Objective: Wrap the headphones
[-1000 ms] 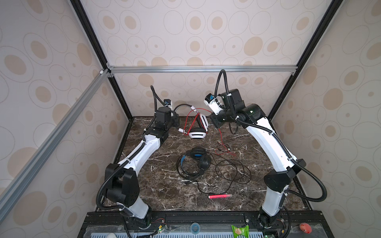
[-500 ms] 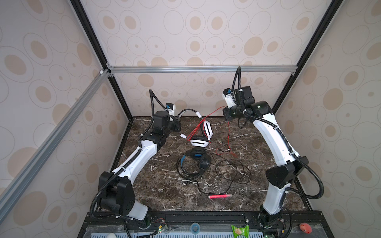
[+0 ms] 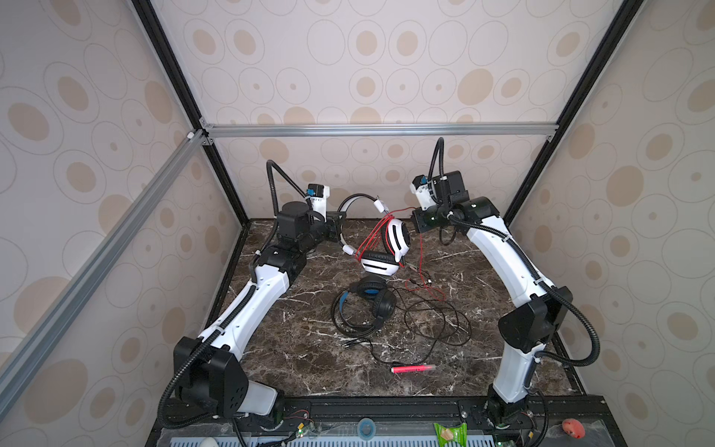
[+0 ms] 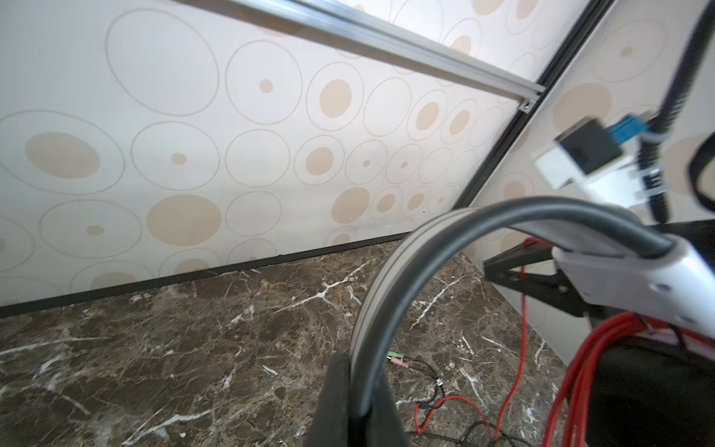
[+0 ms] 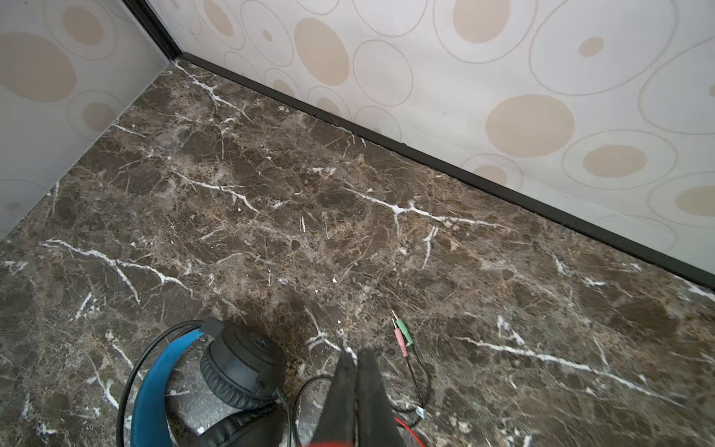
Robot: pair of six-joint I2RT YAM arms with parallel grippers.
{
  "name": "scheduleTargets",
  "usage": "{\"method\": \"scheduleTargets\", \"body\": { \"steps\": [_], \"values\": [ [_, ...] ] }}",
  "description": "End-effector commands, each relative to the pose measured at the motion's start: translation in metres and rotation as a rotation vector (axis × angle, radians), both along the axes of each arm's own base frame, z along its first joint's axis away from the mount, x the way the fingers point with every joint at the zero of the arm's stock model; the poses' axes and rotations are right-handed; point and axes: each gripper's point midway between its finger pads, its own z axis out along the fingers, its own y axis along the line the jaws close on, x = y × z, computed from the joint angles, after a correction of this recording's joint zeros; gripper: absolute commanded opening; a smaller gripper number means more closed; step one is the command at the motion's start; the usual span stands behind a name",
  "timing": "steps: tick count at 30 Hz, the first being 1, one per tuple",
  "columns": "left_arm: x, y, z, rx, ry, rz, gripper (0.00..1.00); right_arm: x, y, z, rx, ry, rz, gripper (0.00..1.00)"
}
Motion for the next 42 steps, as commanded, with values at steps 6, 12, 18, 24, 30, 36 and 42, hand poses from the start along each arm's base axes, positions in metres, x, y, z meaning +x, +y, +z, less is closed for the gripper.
{"method": "scheduleTargets", "body": {
  "steps": [6, 12, 18, 24, 30, 36, 42],
  "values": [
    [-0.039, -0.012, 0.128, -0.170, -0.246, -0.115, 0.00, -0.008, 0.024, 0.029, 0.191, -0.088, 0.101, 0.08],
    [-0.048, -0.017, 0.151, -0.226, -0.274, -0.162, 0.00, -0.026, 0.041, 0.061, 0.369, -0.224, 0.204, 0.29],
    [-0.050, -0.017, 0.171, -0.265, -0.304, -0.172, 0.00, -0.039, 0.052, 0.068, 0.466, -0.226, 0.281, 0.39],
    [-0.053, -0.016, 0.198, -0.334, -0.341, -0.185, 0.00, -0.040, 0.055, 0.047, 0.502, -0.181, 0.270, 0.39],
    [-0.050, -0.008, 0.221, -0.403, -0.354, -0.139, 0.00, -0.045, 0.054, 0.020, 0.511, -0.127, 0.253, 0.38],
    [-0.050, -0.002, 0.238, -0.446, -0.378, -0.115, 0.00, -0.048, 0.053, -0.006, 0.505, -0.078, 0.245, 0.34],
    [-0.042, 0.006, 0.242, -0.509, -0.387, -0.069, 0.00, -0.051, 0.055, -0.032, 0.524, -0.024, 0.236, 0.26]
  ]
}}
